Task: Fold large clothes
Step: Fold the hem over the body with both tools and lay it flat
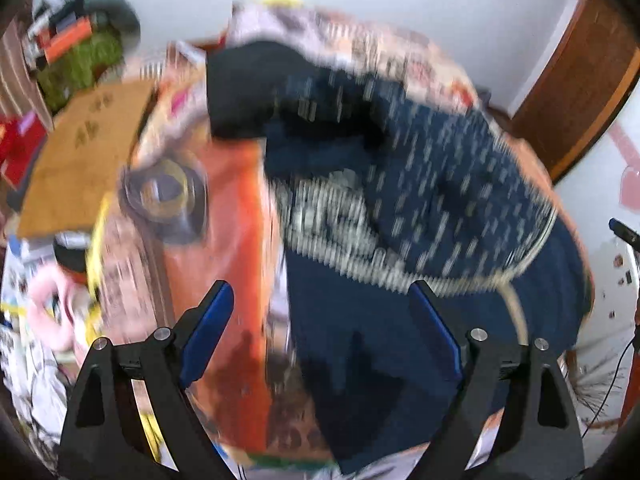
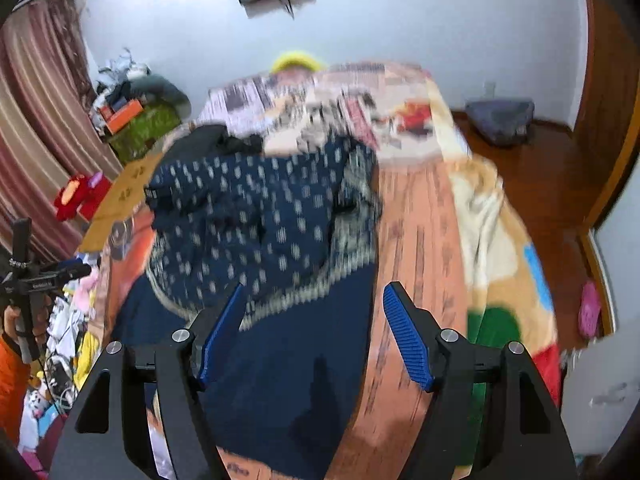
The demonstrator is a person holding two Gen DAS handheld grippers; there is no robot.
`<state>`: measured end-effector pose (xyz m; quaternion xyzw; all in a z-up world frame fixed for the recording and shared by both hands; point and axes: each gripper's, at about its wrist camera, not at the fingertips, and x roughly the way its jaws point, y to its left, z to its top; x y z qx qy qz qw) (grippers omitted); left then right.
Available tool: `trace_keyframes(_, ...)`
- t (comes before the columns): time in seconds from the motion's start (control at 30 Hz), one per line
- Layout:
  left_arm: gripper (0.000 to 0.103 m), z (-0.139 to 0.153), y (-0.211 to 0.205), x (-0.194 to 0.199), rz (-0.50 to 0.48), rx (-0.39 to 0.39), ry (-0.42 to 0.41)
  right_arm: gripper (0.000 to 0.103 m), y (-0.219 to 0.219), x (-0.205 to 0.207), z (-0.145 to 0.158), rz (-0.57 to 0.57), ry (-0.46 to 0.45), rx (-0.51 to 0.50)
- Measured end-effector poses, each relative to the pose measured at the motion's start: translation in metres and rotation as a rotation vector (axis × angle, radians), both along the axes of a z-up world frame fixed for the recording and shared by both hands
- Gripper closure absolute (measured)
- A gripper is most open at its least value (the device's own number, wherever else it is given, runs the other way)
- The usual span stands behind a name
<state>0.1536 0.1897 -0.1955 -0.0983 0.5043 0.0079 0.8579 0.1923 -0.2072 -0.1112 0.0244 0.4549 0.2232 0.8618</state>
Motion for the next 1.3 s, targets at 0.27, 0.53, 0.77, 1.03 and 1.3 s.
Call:
trace_keyframes(0.27,0.015,-0.091,0.003,-0.023,0.03,-0.28,0.217,0.036,0.002,-0.02,-0.061,0.006,0.133,-0.045)
trace_keyframes(0.53,0.015,-0.101,-0.025,-0.036,-0.013,-0.365,0.157,0.033,0.004,-0.032,-0.085,-0.016,0.183,-0.003)
trace_keyframes(0.77,0.063,-0.072,-0.054,-0.024,-0.106,-0.273,0.084,0.093,0.012,-0.026,-0.073,0.023,0.199,0.098)
trace_keyframes(1.03,0.096,0.013,-0.059,-0.004,-0.164,-0.275,-0.126,0.095,0.026,-0.01,-0.011,0.092,0.031,0.175)
trace_keyframes(1.3,0.097,0.086,-0.005,0.06,-0.061,-0.32,-0.337,0.095,0.041,0.049,0.033,0.074,-0.091,0.212)
